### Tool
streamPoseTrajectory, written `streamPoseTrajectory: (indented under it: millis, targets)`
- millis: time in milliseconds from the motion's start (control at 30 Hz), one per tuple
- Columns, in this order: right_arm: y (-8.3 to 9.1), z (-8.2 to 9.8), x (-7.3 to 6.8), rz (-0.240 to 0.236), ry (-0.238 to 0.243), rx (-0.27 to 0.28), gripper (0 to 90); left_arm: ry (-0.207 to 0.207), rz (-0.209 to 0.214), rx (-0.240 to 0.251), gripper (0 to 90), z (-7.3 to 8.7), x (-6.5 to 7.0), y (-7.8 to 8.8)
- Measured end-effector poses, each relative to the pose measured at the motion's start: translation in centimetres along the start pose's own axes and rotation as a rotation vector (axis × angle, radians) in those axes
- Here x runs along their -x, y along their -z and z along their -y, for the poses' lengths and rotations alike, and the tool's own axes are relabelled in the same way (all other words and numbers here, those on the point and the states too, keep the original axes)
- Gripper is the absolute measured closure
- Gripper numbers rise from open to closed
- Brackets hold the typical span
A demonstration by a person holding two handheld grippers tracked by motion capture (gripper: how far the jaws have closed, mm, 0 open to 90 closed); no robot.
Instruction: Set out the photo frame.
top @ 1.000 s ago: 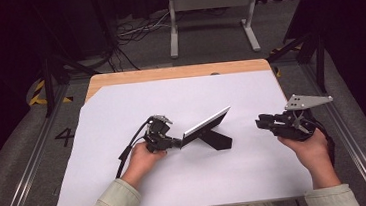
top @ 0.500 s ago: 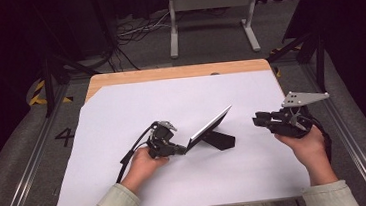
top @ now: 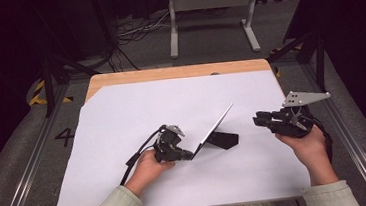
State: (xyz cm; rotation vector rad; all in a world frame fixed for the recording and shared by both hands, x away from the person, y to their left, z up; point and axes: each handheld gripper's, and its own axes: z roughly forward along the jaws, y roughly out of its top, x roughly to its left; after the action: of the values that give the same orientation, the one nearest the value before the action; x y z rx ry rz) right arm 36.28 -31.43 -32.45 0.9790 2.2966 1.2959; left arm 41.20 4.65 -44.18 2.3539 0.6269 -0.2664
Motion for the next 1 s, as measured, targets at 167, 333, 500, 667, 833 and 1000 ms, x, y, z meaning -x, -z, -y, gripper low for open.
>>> streamPoseTrajectory:
  millis: [167,333,500,667,833,1000]
  targets:
    - [0.1,0.0,0.0,0.001,-0.001,0.0,71.4,-0.017,0.013,-0.006,90.0,-0.3,0.6,-0.5]
    - [0.3,0.0,-0.1,0.002,-0.002,0.001,71.4,-0.04,0.024,-0.02,90.0,-0.6,1.4,-1.0]
    - [0.5,0.1,-0.1,0.009,-0.003,0.004,71.4,-0.075,0.049,-0.037,90.0,-0.9,2.1,-1.5]
    - [0.8,0.2,-0.1,0.014,-0.008,0.004,71.4,-0.112,0.051,-0.054,90.0,-1.3,2.8,-2.0]
    - [0.9,0.4,-0.1,0.017,-0.011,0.002,71.3,-0.143,0.06,-0.062,90.0,-1.7,3.4,-2.5]
    - [1.2,0.4,-0.1,0.022,-0.01,0.004,71.3,-0.184,0.055,-0.075,90.0,-2.3,4.3,-3.2]
